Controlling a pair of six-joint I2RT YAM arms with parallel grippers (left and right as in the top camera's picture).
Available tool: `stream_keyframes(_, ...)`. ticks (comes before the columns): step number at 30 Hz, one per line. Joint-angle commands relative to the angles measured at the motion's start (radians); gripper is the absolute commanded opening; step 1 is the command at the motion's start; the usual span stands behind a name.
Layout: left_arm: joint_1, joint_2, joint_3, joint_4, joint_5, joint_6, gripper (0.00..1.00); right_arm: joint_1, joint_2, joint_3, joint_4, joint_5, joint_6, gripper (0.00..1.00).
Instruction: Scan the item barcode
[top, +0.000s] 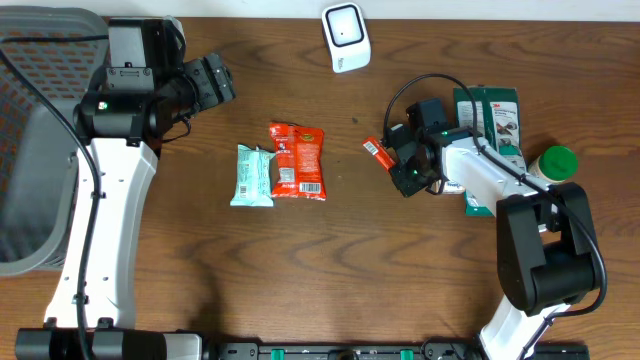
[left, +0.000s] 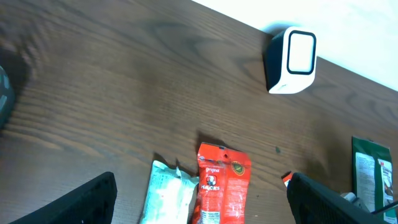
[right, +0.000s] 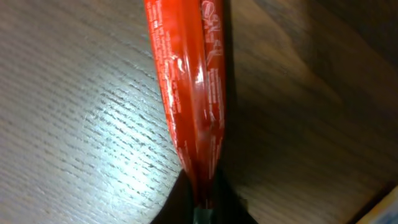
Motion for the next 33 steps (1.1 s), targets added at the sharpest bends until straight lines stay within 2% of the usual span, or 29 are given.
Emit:
stream_keyframes(1, 0.003, -0.007, 0.003, -0.002, -0.002, 0.008, 0.88, 0.008, 0.010, -0.018, -0.009, 0.037, 0.030, 0.01)
stream_keyframes(6, 0.003, -0.007, 0.003, -0.002, -0.002, 0.008, 0.88, 0.008, -0.027, 0.018, -0.039, 0.062, 0.053, 0.01)
stream_keyframes(13, 0.003, -0.007, 0.003, -0.002, -0.002, 0.008, 0.88, 0.059, -0.104, 0.024, -0.073, 0.392, 0.153, 0.01)
stream_keyframes(23, 0.003, -0.007, 0.003, -0.002, -0.002, 0.008, 0.88, 0.266, -0.103, 0.021, -0.092, 0.926, 0.266, 0.01)
stream_keyframes(33, 0.003, -0.007, 0.003, -0.002, -0.002, 0.008, 0.88, 0.381, -0.063, -0.046, -0.040, 1.159, 0.339, 0.01)
